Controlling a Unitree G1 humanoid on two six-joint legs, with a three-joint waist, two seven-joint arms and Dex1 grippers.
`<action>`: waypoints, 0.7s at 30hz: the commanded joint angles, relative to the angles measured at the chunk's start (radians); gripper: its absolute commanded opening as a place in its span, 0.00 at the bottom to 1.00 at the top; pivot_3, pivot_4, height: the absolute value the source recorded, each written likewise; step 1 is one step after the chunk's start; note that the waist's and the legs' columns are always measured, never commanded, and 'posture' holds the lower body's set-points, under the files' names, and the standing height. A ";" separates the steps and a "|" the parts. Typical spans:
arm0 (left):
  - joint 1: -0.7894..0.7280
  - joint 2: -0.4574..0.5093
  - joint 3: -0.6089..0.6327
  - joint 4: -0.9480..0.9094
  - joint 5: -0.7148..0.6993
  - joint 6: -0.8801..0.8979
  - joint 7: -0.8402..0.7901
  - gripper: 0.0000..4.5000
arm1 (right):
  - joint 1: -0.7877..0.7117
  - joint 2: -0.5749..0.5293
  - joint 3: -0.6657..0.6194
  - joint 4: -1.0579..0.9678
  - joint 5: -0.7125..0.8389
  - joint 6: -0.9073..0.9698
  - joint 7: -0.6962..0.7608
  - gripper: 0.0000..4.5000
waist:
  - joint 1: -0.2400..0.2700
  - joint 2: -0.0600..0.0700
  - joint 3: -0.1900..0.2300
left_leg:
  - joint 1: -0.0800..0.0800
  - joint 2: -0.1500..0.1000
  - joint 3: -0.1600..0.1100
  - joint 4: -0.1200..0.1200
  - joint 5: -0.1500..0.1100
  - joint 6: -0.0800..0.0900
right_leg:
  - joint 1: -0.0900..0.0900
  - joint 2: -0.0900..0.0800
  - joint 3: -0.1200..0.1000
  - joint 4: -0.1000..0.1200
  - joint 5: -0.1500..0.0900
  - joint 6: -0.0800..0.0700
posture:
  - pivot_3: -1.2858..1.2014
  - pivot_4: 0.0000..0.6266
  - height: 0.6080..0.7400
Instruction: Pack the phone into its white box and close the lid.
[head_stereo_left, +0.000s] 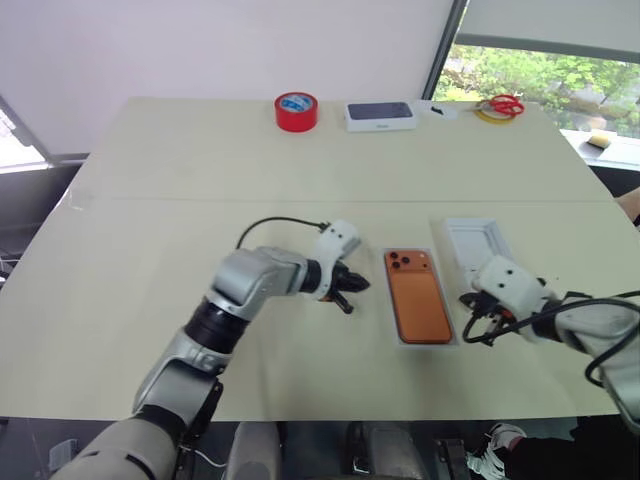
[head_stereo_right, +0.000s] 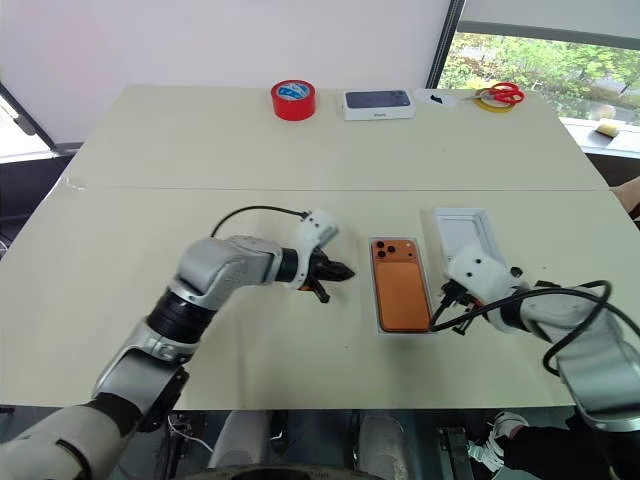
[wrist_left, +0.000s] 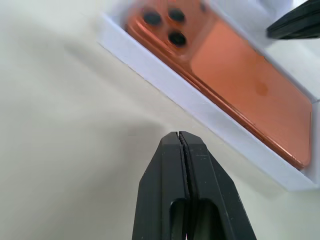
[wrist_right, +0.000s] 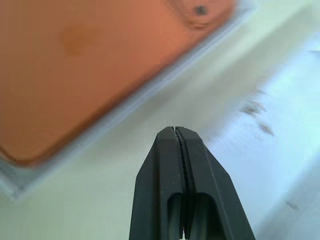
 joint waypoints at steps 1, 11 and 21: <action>0.046 0.045 0.041 -0.112 -0.013 -0.069 -0.043 0.00 | -0.083 -0.003 -0.072 0.023 0.082 0.081 0.012 0.06 | 0.000 0.000 0.000 | 0.000 0.000 0.000 0.000 0.000 0.000 | 0.000 0.000 0.000 0.000 0.000 0.000 | 0.52 0.24 0.93; 0.180 0.248 -0.016 -0.231 0.117 -0.533 -0.275 0.00 | -0.473 0.102 0.064 0.263 0.132 0.539 -0.183 0.77 | -0.018 0.001 0.000 | 0.000 0.000 0.001 0.000 0.000 0.000 | 0.000 -0.001 0.000 0.000 0.000 0.000 | 0.52 0.24 0.93; 0.223 0.245 -0.028 -0.205 0.180 -0.673 -0.323 0.00 | -0.631 0.183 0.134 0.406 0.149 0.709 -0.287 0.77 | -0.020 0.002 0.000 | -0.001 0.000 0.002 0.000 0.000 0.000 | -0.002 -0.001 0.000 0.001 0.000 0.000 | 0.52 0.24 0.93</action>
